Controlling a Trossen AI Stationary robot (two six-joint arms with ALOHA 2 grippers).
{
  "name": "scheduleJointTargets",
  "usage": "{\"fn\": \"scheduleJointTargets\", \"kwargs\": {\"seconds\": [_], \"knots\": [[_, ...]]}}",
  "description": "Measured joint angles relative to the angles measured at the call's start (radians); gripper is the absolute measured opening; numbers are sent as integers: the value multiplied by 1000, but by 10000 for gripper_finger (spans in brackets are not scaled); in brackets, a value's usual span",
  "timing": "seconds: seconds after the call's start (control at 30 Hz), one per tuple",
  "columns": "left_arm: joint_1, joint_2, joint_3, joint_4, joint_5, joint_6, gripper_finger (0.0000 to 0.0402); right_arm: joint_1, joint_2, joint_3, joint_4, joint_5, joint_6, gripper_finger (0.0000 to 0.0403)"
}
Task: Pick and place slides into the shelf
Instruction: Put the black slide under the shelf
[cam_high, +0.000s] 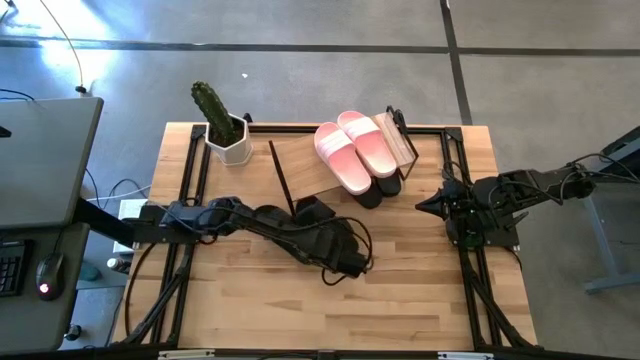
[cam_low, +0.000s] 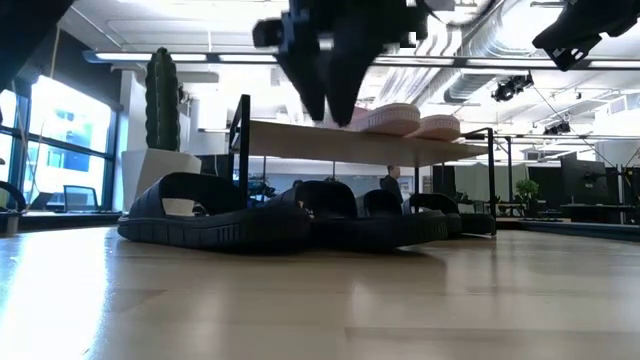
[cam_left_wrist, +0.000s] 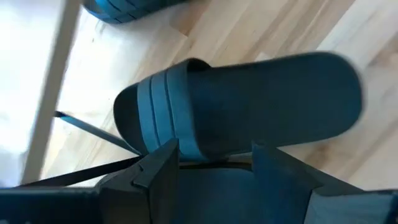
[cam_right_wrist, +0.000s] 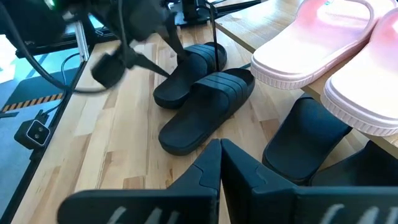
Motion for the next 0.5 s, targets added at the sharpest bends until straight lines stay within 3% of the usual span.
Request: {"fn": "scheduleJointTargets", "kwargs": {"seconds": [0.5], "knots": [[-56, -56, 0, 0, 201, -38, 186, 0, 0, 0, 0, 0, 2, 0]]}}
